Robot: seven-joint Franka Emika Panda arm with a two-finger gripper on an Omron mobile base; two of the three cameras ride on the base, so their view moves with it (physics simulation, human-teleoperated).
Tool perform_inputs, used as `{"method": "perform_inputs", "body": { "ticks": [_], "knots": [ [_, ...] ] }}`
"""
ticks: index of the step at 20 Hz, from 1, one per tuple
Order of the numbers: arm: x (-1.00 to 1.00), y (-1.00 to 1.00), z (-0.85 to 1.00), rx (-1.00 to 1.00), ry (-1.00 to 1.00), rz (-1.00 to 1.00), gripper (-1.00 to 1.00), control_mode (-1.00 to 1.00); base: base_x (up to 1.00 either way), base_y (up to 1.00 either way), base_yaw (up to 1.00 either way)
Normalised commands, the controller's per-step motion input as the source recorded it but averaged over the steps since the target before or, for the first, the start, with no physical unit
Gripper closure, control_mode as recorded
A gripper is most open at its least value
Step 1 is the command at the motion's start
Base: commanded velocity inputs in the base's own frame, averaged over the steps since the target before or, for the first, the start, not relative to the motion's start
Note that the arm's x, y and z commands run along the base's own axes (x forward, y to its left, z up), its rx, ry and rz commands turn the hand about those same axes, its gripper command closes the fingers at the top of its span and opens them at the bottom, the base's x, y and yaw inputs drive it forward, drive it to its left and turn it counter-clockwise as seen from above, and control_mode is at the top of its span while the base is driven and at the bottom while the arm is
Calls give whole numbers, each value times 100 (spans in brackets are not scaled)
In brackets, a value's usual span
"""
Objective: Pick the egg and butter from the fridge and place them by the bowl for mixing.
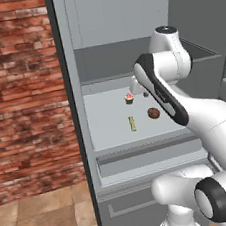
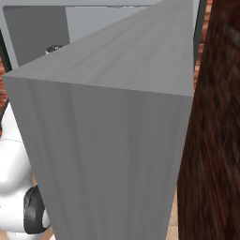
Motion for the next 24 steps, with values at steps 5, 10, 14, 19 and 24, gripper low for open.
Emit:
{"method": "perform_inputs", "body": {
  "ticks": [5, 10, 14, 19, 24],
  "knots": [
    [-13, -10, -17, 0, -6, 0, -100, -100, 0, 0, 0],
    [-23, -26, -41, 0, -27, -5, -100, -100, 0, 0, 0],
    [-7, -22, -47, 0, -25, -11, -100, -100, 0, 0, 0],
    [25, -17, -31, 0, -1, -9, -100, -100, 0, 0, 0],
    [38, -17, -22, 1, 0, 0, -100, -100, 0, 0, 0]
  ]
}}
